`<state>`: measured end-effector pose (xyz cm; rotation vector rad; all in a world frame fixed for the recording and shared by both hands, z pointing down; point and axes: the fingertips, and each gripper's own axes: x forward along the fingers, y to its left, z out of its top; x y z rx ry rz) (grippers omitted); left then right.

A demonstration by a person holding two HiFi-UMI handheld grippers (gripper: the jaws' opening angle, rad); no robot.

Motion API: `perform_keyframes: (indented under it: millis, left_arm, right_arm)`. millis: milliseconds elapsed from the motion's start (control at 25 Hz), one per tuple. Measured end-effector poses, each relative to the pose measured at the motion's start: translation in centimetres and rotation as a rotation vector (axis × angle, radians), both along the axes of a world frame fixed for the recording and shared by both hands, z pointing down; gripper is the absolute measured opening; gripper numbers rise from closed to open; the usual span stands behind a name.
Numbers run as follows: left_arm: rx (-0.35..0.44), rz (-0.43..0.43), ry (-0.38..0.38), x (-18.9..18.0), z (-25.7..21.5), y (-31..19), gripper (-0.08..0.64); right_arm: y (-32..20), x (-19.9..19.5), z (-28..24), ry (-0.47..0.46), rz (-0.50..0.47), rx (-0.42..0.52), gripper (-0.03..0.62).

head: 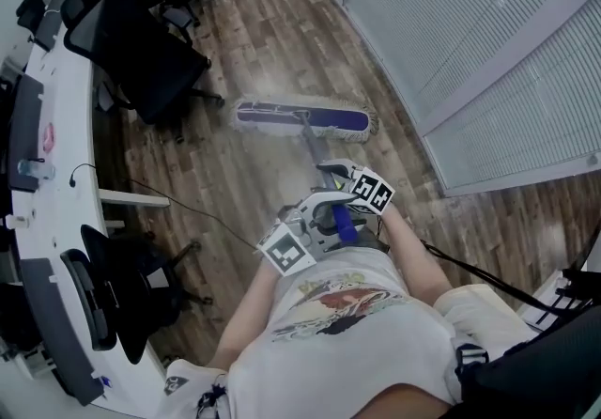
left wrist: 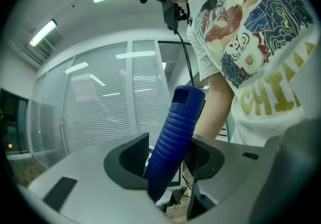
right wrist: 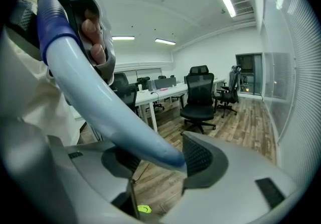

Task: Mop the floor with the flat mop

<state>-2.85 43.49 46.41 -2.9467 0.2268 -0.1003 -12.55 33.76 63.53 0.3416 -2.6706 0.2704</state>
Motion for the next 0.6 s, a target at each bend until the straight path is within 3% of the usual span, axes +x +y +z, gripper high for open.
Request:
perform_keyframes:
  millis: [240,600]
  left_arm:
    - [-0.023,-0.029,-0.005,-0.6,-0.2,-6.7,0.181]
    - [-0.050,-0.037,-0.054,1.7,1.1,-19.3,0.185]
  right_arm:
    - [-6.5,-0.4,-0.5,-0.087,0.028,-0.009,0.212]
    - [-19.0,1.0,0.0,-0.067,-0.020,0.006,0.212]
